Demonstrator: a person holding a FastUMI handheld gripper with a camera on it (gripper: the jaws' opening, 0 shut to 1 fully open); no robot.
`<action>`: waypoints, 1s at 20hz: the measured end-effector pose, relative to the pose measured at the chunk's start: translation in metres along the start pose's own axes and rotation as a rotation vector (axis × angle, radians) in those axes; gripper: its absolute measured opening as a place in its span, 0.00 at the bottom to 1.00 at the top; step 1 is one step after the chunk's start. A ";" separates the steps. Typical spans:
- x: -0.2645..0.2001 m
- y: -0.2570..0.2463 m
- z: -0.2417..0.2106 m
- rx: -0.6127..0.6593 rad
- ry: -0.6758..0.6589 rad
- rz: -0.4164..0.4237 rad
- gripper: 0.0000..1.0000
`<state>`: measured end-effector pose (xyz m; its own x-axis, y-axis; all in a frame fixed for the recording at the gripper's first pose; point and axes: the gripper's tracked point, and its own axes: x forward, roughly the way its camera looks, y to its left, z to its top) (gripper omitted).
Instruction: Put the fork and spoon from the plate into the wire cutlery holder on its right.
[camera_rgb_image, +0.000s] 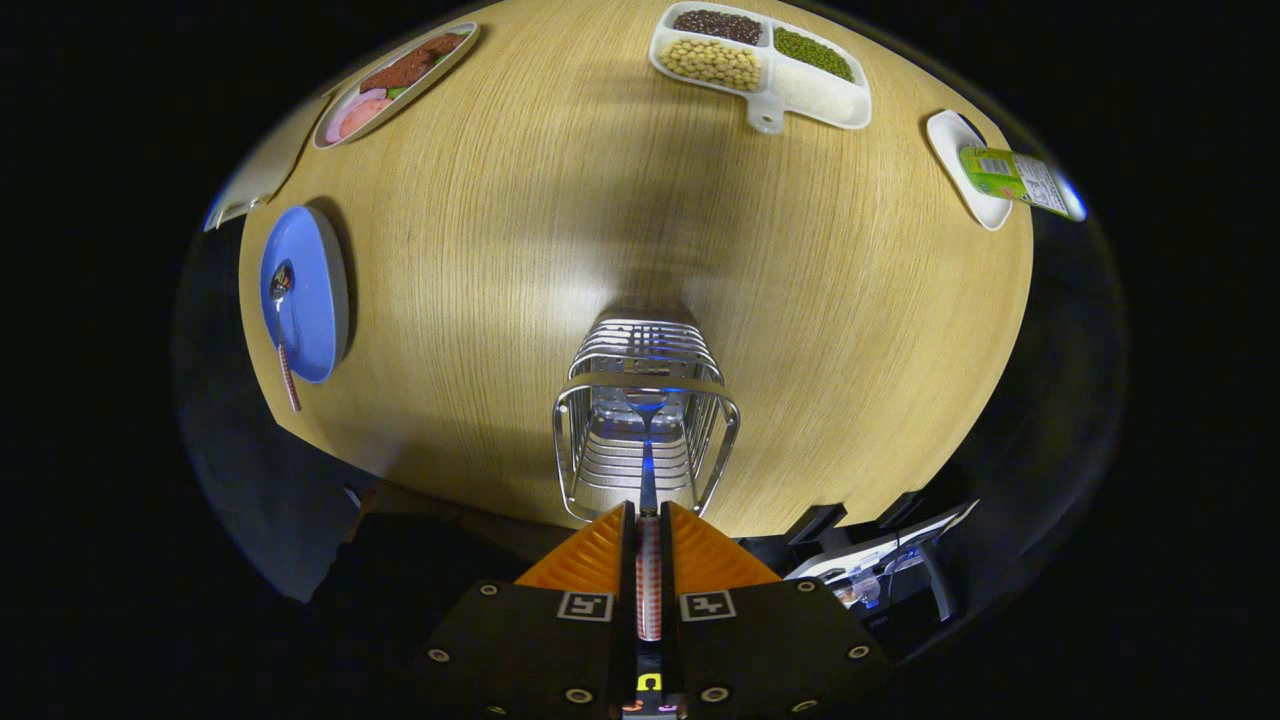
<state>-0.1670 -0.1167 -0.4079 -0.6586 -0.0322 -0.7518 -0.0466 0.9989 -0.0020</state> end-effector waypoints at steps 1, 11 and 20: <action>0.002 -0.001 0.000 0.001 -0.005 -0.001 0.11; -0.032 0.012 0.003 0.069 -0.208 0.068 0.26; -0.067 0.087 -0.001 0.052 -0.393 0.139 0.76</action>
<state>-0.1279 -0.0274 -0.3568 -0.3189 0.1085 -0.9416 0.0675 0.9935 0.0916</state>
